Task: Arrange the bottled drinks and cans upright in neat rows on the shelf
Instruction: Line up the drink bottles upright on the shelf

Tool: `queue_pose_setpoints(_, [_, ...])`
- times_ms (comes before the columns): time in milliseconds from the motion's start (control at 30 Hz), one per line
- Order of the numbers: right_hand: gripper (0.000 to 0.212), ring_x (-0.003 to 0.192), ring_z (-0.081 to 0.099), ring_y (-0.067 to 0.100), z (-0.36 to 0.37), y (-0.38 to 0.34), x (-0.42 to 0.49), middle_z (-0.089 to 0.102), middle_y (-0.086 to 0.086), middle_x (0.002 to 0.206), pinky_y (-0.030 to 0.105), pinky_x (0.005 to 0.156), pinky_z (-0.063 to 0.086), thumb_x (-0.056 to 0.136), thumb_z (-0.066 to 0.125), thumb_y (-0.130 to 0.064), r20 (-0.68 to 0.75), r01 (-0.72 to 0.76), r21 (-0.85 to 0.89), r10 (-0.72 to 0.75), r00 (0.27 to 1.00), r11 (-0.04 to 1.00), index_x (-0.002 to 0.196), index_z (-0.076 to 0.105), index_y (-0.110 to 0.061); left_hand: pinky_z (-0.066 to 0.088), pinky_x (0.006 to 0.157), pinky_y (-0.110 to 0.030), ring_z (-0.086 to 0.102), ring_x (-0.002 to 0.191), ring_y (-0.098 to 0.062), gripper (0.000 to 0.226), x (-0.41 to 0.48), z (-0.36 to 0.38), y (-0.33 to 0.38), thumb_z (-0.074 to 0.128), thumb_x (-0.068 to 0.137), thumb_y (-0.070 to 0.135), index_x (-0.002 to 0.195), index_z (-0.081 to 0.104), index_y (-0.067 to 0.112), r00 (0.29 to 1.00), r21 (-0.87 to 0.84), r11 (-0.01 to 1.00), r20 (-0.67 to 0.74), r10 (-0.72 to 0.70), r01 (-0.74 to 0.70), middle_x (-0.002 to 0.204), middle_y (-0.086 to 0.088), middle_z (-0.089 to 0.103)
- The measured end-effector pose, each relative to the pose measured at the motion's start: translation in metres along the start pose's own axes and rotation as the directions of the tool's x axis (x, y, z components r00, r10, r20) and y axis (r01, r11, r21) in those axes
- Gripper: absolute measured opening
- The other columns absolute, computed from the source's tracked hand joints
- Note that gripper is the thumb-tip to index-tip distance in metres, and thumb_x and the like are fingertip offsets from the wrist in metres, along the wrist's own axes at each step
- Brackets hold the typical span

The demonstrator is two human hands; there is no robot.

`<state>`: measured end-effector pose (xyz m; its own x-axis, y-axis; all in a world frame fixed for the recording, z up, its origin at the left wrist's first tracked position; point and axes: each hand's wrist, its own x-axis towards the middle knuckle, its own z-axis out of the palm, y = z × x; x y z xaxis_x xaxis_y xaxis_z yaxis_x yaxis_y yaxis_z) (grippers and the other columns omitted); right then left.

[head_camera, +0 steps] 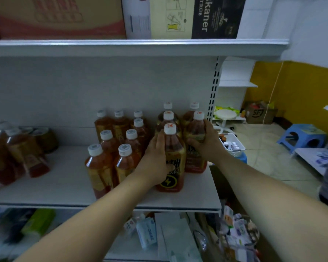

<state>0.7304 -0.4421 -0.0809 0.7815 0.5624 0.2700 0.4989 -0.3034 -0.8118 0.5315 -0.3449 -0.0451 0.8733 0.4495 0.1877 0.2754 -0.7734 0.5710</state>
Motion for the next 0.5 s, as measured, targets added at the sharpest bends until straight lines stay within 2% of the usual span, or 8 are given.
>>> queue_pose_setpoints(100, [0.103,0.127,0.046,0.034,-0.008,-0.022,-0.007,0.043,0.011,0.141,0.05,0.105,0.041,0.063,0.072,-0.064,0.025,-0.077,-0.13,0.081,0.996,0.989,0.148,0.02,-0.038,0.016,0.119,-0.038,0.003,0.147,-0.023,0.109,-0.006,-0.013,0.009,0.072,0.08,0.021,0.151,-0.011,0.02,0.996,0.062,0.997,0.066,-0.054,0.05,0.16,0.0,-0.004])
queue_pose_setpoints(167, [0.099,0.138,0.028,0.037,-0.01,-0.042,-0.014,0.026,0.016,0.152,0.048,0.11,0.03,0.075,0.07,-0.055,-0.051,-0.123,-0.217,0.114,0.992,0.968,0.152,0.014,-0.029,0.014,0.119,-0.036,0.002,0.147,-0.022,0.106,-0.014,-0.026,0.015,0.072,0.081,0.025,0.151,-0.008,0.019,0.994,0.075,0.994,0.075,-0.079,0.073,0.16,-0.001,-0.006])
queue_pose_setpoints(233, [0.086,0.14,0.024,0.034,-0.011,-0.068,-0.028,0.027,0.017,0.152,0.044,0.111,0.025,0.082,0.063,-0.052,-0.223,-0.015,-0.186,-0.028,0.974,0.982,0.15,0.025,-0.017,0.013,0.116,-0.032,0.004,0.147,-0.019,0.097,-0.029,-0.043,0.021,0.069,0.083,0.029,0.152,0.0,0.02,0.998,0.1,0.994,0.046,-0.041,0.036,0.161,0.0,-0.001])
queue_pose_setpoints(300, [0.073,0.134,0.032,0.031,-0.008,-0.093,-0.043,0.039,0.015,0.144,0.037,0.107,0.026,0.081,0.056,-0.052,-0.309,0.158,-0.156,-0.2,0.93,0.975,0.141,0.041,-0.013,0.017,0.11,-0.025,0.014,0.144,-0.016,0.084,-0.046,-0.063,0.022,0.067,0.084,0.031,0.15,0.018,0.022,0.998,0.118,0.992,-0.044,0.055,-0.049,0.158,0.0,0.017])
queue_pose_setpoints(333, [0.069,0.131,0.035,0.029,-0.005,-0.103,-0.05,0.042,0.013,0.141,0.034,0.105,0.027,0.082,0.056,-0.051,-0.281,0.212,-0.167,-0.253,0.926,0.963,0.138,0.044,-0.013,0.02,0.107,-0.023,0.021,0.141,-0.016,0.075,-0.053,-0.074,0.018,0.067,0.083,0.031,0.147,0.028,0.024,0.99,0.13,0.988,-0.103,0.098,-0.084,0.153,0.0,0.028])
queue_pose_setpoints(400, [0.068,0.128,0.038,0.026,0.004,-0.117,-0.063,0.043,0.009,0.138,0.033,0.103,0.031,0.083,0.063,-0.049,-0.171,0.255,-0.218,-0.294,0.94,0.942,0.139,0.041,-0.016,0.029,0.106,-0.029,0.033,0.134,-0.02,0.064,-0.062,-0.094,-0.002,0.069,0.08,0.031,0.138,0.042,0.025,0.967,0.148,0.984,-0.223,0.126,-0.095,0.143,0.0,0.041])
queue_pose_setpoints(467, [0.08,0.131,0.037,0.023,0.014,-0.123,-0.075,0.039,0.005,0.142,0.028,0.098,0.028,0.079,0.07,-0.047,-0.063,0.228,-0.219,-0.247,0.967,0.949,0.144,0.031,-0.022,0.034,0.103,-0.037,0.038,0.131,-0.022,0.064,-0.066,-0.109,-0.031,0.072,0.078,0.031,0.135,0.043,0.025,0.939,0.076,0.997,-0.339,0.049,-0.025,0.14,0.0,0.043])
queue_pose_setpoints(500, [0.088,0.133,0.035,0.022,0.019,-0.123,-0.079,0.036,0.004,0.145,0.026,0.097,0.027,0.077,0.073,-0.045,-0.017,0.201,-0.187,-0.207,0.978,0.962,0.147,0.024,-0.024,0.034,0.103,-0.037,0.037,0.131,-0.02,0.071,-0.069,-0.114,-0.044,0.074,0.077,0.03,0.138,0.039,0.025,0.93,-0.007,0.999,-0.365,-0.043,0.043,0.141,0.001,0.04])
